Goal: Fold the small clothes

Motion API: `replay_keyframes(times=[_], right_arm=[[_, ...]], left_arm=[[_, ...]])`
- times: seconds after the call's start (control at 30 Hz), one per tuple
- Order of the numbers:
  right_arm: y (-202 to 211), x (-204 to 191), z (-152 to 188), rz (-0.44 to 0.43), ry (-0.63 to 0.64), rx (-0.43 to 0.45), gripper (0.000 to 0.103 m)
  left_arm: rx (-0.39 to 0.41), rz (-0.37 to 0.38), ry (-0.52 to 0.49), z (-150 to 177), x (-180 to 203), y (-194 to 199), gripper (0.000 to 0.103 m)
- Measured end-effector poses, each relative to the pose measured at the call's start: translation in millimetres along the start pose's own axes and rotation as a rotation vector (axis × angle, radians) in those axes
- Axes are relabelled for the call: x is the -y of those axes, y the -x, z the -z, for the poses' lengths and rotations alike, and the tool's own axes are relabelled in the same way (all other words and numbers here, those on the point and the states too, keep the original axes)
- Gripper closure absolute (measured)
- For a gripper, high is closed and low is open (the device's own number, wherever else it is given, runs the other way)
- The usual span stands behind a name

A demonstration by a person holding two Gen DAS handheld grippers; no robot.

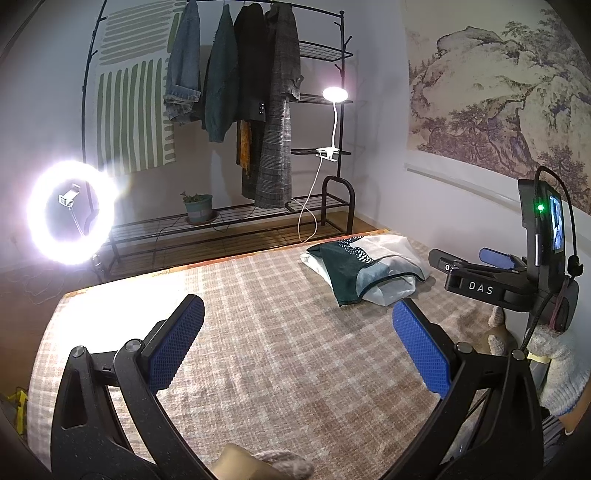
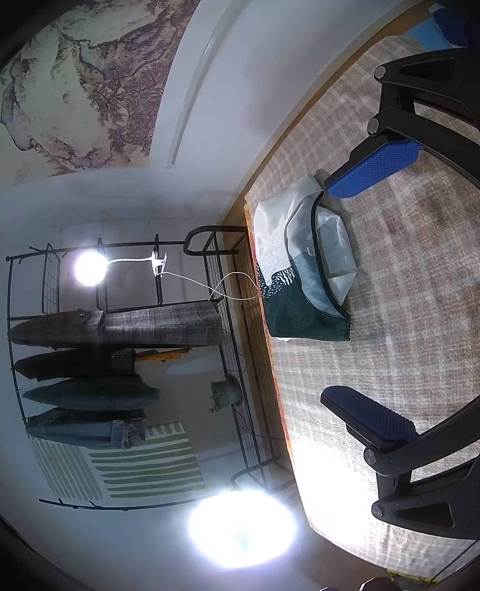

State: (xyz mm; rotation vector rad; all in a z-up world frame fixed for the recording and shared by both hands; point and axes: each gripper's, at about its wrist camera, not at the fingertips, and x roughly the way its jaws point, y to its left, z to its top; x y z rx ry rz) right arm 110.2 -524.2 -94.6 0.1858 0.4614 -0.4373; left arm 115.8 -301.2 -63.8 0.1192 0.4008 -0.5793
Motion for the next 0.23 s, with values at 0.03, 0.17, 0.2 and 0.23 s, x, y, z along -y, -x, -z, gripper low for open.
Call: replay_keyframes(times=[0.03, 0.17, 0.2, 0.23], right_arm=[[-0.2, 0.1, 0.0, 0.000, 0.000, 0.000, 0.000], [-0.1, 0.1, 0.0, 0.000, -0.001, 0.000, 0.000], [-0.6, 0.1, 0.0, -0.001, -0.001, 0.000, 0.000], [-0.9, 0.2, 0.2, -0.001, -0.002, 0.000, 0.000]], left_arm=[[0.007, 0.000, -0.002, 1.0, 1.3, 1.4, 0.000], [0.025, -0.013, -0.015, -0.3, 6.0, 0.8, 0.000], [0.021, -0.012, -0.011, -0.2, 5.4, 0.7, 0.000], [0.017, -0.008, -0.005, 0.1, 6.4, 0.6, 0.000]])
